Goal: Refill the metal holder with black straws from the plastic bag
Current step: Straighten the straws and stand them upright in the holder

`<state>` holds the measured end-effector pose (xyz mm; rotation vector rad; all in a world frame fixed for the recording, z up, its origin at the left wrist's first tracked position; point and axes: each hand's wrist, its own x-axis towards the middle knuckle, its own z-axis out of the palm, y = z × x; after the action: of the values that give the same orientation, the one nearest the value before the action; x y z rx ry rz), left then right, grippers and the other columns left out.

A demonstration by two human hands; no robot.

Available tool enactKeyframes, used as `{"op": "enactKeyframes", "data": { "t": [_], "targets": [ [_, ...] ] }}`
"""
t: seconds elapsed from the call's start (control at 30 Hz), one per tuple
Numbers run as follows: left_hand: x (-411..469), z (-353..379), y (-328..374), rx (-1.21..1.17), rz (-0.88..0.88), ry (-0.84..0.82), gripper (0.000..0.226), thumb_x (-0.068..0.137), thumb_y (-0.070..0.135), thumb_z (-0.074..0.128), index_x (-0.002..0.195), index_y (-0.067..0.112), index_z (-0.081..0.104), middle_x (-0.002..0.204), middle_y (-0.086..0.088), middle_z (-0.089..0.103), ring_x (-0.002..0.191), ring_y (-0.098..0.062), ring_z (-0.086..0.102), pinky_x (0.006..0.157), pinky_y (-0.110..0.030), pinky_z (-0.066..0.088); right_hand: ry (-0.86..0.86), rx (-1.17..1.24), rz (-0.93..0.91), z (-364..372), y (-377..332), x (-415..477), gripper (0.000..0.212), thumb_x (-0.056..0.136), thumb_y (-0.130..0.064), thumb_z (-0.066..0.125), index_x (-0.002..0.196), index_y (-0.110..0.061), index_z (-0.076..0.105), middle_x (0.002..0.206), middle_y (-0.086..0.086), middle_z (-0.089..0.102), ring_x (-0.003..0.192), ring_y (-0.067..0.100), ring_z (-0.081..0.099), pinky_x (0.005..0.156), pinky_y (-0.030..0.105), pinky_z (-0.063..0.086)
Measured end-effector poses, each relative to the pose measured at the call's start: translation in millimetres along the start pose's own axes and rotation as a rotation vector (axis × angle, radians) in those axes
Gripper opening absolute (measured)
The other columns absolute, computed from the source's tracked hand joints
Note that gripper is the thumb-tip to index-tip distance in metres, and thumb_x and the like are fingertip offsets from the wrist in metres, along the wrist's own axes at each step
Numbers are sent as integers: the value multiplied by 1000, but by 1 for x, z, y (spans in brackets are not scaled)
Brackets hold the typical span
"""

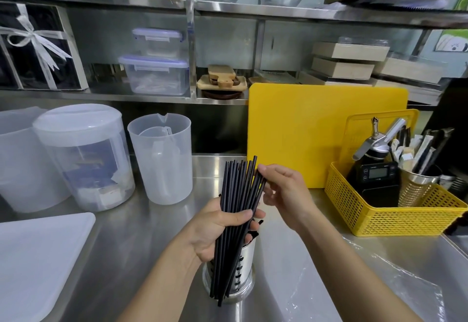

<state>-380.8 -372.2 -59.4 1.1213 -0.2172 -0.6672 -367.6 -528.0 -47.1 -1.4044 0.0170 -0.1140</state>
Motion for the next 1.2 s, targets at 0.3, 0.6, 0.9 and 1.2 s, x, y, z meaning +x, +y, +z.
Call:
{"op": "enactKeyframes", "data": {
  "t": [0.3,0.6,0.9,1.2],
  "targets": [
    [0,0,1,44,-33,-15,19,83,-5,54,101,-3,60,80,-8,72,62,-14,66,50,-24,53,131,-50,-67,-10,-9,9,17,84,-17,63,82,-1,68,48,-5,44,52,11,29,50,26,22],
    [1,-3,1,68,-69,-46,24,78,-5,62,102,-4,56,76,-8,69,58,-13,61,47,-23,50,-49,-190,-8,-17,-13,15,18,83,-25,65,77,-7,66,50,-9,46,55,11,34,52,26,24],
    [-3,-7,2,91,-63,-47,28,73,0,62,100,-2,60,80,-8,72,61,-12,64,48,-22,50,-66,-180,-8,-16,-11,21,17,82,-22,65,73,-9,71,72,15,53,71,27,40,65,35,29],
    [-2,-16,-1,2,-137,-164,24,76,-4,58,99,0,62,85,-13,68,60,-13,57,44,-18,46,21,-56,-9,-18,-11,24,19,91,-23,55,75,-12,56,49,-6,36,42,7,24,42,22,17]
  ]
}}
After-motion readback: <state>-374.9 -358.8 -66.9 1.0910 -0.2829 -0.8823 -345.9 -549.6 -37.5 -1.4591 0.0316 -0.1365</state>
